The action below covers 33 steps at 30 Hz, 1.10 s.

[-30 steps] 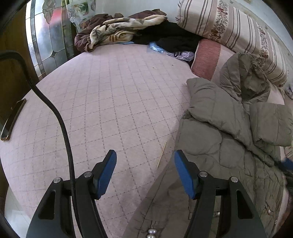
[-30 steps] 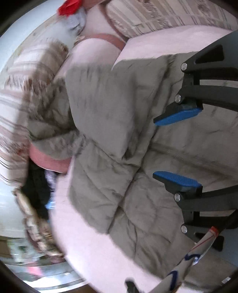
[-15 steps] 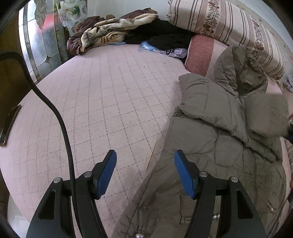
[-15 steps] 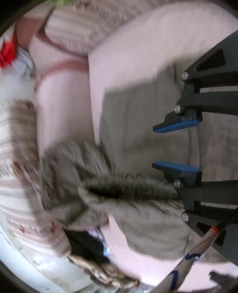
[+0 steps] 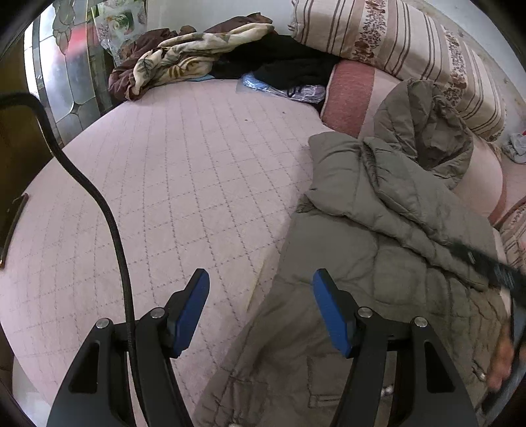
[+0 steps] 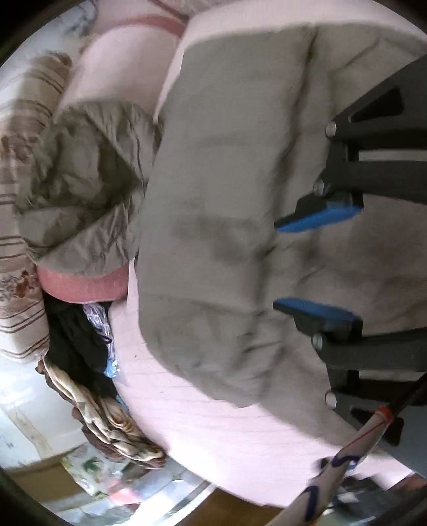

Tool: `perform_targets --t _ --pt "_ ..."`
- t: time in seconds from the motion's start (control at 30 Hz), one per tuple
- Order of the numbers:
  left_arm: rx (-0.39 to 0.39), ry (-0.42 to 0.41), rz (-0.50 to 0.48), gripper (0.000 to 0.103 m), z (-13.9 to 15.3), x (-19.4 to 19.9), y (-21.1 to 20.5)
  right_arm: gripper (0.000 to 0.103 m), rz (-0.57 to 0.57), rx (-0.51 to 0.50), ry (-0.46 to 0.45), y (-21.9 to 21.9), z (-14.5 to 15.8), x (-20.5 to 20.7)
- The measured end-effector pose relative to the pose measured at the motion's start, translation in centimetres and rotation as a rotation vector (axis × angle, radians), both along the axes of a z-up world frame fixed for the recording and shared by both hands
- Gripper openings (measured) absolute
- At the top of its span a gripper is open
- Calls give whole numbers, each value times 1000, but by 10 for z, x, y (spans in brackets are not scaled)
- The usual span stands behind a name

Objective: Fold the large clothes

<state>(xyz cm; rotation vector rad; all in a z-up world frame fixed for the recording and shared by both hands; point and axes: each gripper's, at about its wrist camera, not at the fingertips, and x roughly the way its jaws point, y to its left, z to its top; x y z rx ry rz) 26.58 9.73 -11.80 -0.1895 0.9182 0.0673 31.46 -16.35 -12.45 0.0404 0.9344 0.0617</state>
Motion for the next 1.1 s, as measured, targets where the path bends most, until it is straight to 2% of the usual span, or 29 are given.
perform_targets --t 0.13,0.27,0.37,0.5,0.6,0.8,0.97,1.1 --pt "35 7 -22 65 0 -8 -10 60 -71 -17 -2 -35 11 -57" --pt "40 18 -56 65 -4 -25 -17 69 -165 -18 -42 -79 23 -108" --pt "37 13 -97 64 -5 -42 -22 70 -220 -7 -54 -106 28 -135" --pt "90 32 -145 64 0 -50 -38 73 -266 42 -89 -135 34 -158" --pt "63 35 -178 64 15 -44 -45 74 -293 48 -120 -148 32 -162" --pt "-32 34 -131 65 45 3 -41 74 -334 84 -145 -165 15 -148" --pt "-138 36 -75 64 57 58 -25 74 -332 104 -168 -174 3 -125" --pt "-210 55 -46 64 57 110 -19 74 -334 161 -172 -184 -7 -110"
